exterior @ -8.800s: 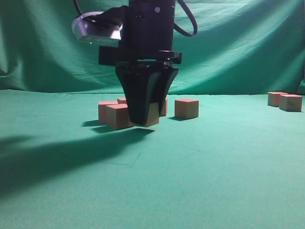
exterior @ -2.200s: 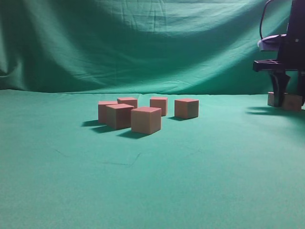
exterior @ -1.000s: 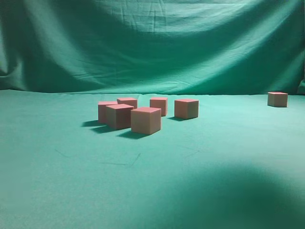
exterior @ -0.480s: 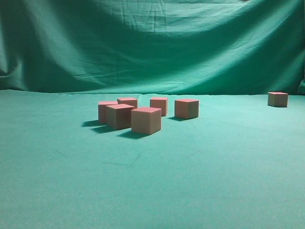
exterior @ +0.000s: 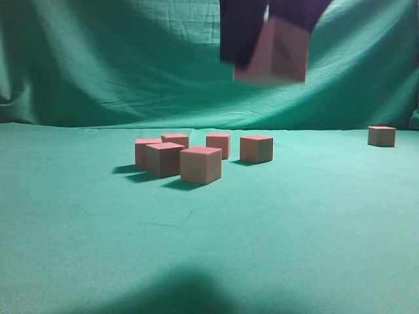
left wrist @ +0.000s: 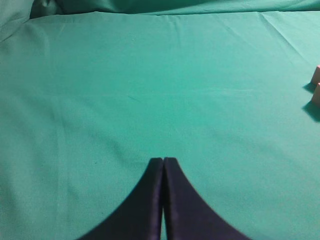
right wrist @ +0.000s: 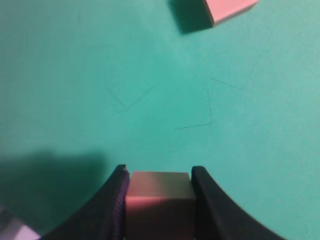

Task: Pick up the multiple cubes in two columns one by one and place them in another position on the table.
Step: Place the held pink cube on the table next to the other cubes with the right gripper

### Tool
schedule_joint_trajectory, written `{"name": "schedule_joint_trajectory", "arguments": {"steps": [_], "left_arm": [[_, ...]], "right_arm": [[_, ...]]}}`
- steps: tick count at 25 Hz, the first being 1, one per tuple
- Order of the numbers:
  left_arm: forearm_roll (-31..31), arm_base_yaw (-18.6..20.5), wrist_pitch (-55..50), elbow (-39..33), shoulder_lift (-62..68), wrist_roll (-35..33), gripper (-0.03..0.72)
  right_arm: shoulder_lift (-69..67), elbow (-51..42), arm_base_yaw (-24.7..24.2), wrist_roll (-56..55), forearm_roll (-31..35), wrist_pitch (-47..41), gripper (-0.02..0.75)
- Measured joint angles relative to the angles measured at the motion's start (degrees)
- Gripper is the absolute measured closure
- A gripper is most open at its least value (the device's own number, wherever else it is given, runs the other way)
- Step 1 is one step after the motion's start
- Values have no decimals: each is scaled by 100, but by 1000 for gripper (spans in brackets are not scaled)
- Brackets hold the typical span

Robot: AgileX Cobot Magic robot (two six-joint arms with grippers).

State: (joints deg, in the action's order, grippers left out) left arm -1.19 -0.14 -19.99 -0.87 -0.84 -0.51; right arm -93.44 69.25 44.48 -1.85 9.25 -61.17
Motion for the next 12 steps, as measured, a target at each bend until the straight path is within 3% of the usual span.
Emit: {"name": "schedule_joint_trajectory", "arguments": {"steps": [7, 12], "left_arm": [[0, 0, 0, 0, 0, 0, 688], [0, 0, 0, 0, 0, 0, 688]], "right_arm": [[-561, 0, 144, -237, -486, 385, 475], [-803, 163, 157, -1123, -1019, 643, 475]]}}
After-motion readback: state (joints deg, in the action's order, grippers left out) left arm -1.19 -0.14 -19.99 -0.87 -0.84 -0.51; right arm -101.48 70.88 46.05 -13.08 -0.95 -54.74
